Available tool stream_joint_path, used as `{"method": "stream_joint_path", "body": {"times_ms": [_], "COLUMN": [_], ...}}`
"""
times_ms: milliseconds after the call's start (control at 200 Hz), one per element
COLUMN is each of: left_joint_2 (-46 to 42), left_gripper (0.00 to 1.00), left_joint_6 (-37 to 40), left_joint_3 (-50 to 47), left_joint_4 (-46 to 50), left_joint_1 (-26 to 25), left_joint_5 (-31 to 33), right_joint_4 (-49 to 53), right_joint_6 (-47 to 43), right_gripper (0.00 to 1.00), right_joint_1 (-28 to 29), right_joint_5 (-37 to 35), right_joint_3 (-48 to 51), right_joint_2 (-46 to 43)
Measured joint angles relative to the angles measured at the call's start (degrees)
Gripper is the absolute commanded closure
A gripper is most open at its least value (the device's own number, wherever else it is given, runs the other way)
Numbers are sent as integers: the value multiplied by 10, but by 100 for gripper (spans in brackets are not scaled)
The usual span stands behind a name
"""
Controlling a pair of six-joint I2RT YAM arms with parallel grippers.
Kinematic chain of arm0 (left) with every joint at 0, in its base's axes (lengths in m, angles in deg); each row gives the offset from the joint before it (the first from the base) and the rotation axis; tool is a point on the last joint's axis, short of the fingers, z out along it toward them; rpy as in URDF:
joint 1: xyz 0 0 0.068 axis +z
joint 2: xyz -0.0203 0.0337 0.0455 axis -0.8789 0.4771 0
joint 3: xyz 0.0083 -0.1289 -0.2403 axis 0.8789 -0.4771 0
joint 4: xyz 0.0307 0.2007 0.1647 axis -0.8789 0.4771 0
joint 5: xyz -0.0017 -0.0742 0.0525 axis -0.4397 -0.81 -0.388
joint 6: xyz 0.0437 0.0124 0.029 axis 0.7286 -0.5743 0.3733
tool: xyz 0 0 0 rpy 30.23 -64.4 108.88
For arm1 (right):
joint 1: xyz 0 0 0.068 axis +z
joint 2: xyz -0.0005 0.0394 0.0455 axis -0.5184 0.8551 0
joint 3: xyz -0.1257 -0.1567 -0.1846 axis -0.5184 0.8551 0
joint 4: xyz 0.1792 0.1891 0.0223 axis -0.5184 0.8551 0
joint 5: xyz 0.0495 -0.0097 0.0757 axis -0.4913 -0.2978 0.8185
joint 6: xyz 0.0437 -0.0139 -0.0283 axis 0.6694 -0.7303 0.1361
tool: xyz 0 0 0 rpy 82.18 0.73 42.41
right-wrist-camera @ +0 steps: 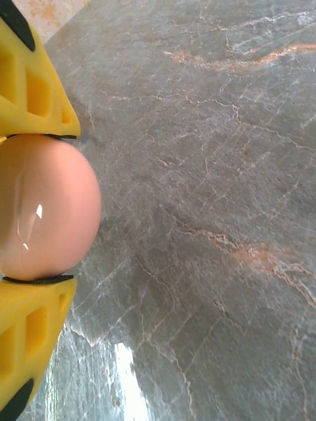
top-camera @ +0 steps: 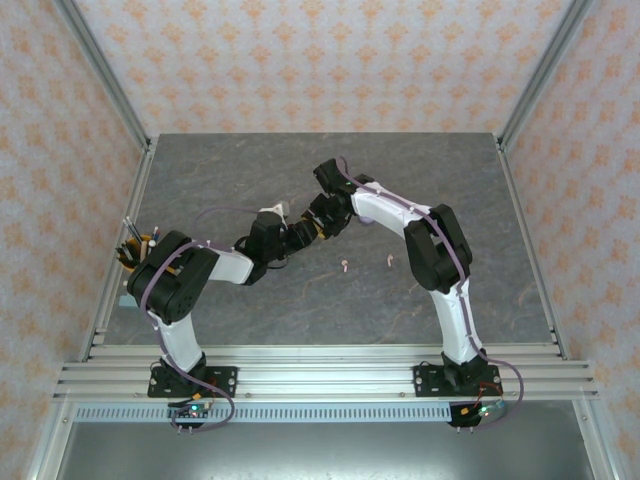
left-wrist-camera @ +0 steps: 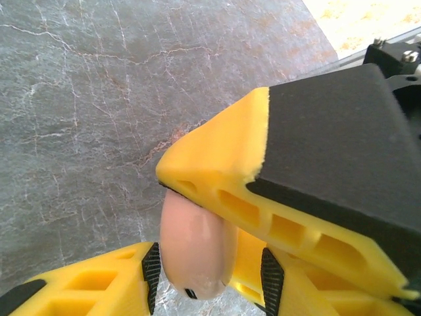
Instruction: Insert wireless bluetooth earbuds into charging case
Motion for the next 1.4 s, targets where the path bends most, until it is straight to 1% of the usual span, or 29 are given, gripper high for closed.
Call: {"method": "stream_joint_path", "body": {"times_ms": [165,220,350,721,746,796,906,1086,1191,1241,1321,1401], "left_joint_2": [2,2,2,2,2,2,1,-1,-4,-6,-6,-6], "left_gripper": [56,59,62,63,65,71,81,87,90,90,91,92], "left_joint_6": [0,0,0,9,9,9,8,9,9,10,11,16], "left_joint_3": [2,4,10,20,20,20,21,25,27,28,32,39], "left_joint_4": [0,2,8,21,21,22,24,35,42,43,44,47], "left_joint_1": [0,-1,-4,-4,-4,-4,-2,-2,-2,-2,-2,-2], "left_joint_5": [0,0,1,7,7,8,9,9,9,9,6,5], "right_joint_4": [-4,-7,-11,-29,-30,-33,-36,-39,-39,-39,-39,-37], "right_joint_6": [0,2,3,6,6,6,6,6,6,7,9,13], "right_gripper": [64,64,64,64,64,64,64,63,57,52,40,33], "right_joint_1": [0,0,0,-2,-2,-2,-2,-3,-3,-4,-8,-15], "right_joint_5": [4,5,7,6,6,6,4,2,2,3,7,12], "right_joint_3": [6,7,11,23,24,26,27,27,27,27,27,27], "right_joint_2": [-7,-8,-11,-19,-20,-21,-22,-23,-24,-26,-28,-32]}}
